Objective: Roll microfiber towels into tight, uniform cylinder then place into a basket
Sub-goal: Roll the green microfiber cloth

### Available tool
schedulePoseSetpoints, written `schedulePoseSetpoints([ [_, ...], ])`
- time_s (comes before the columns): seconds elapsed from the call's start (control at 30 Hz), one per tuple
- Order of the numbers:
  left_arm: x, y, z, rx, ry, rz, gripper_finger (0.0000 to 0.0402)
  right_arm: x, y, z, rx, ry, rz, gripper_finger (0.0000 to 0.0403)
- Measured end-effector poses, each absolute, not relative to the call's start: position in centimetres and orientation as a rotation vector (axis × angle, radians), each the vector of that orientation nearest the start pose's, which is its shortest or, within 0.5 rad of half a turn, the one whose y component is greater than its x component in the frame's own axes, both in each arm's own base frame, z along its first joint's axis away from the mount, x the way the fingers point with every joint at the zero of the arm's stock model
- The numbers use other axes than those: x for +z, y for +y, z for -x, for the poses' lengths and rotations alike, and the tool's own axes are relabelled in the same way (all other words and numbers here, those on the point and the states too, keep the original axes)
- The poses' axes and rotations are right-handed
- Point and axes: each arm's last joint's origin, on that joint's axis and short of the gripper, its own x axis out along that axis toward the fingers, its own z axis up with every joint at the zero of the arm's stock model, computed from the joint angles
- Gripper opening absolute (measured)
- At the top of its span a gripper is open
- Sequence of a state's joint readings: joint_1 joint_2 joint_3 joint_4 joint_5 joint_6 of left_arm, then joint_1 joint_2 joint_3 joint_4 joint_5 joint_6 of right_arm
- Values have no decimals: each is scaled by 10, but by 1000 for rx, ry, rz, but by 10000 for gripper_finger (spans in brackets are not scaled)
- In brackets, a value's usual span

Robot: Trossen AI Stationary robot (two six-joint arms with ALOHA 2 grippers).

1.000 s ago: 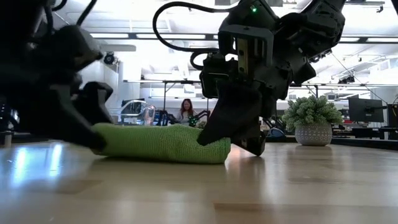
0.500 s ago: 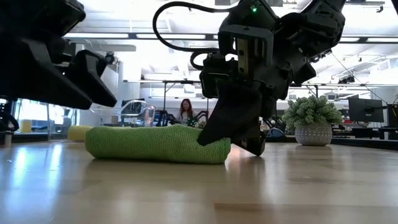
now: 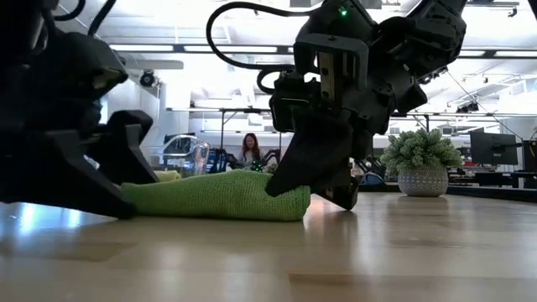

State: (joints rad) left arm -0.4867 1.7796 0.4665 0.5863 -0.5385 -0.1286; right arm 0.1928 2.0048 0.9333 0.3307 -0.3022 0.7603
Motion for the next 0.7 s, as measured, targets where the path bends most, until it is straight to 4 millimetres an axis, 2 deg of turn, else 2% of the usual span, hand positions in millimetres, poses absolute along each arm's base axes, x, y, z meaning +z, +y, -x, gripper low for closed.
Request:
schedulePoseSetpoints([
  [0.17, 77, -107, -255, 147, 636, -134, 184, 93, 81, -363, 167, 886, -747, 16],
  [0.37, 75, -95, -260, 177, 696, 154, 105, 101, 85, -360, 218, 870, -664, 43],
  [0.57, 77, -95, -263, 134, 716, 409, 22, 131, 85, -352, 282, 838, -538, 91],
  [0.7, 79, -90, -267, 51, 753, 576, 8, 150, 96, -342, 315, 799, -332, 102],
])
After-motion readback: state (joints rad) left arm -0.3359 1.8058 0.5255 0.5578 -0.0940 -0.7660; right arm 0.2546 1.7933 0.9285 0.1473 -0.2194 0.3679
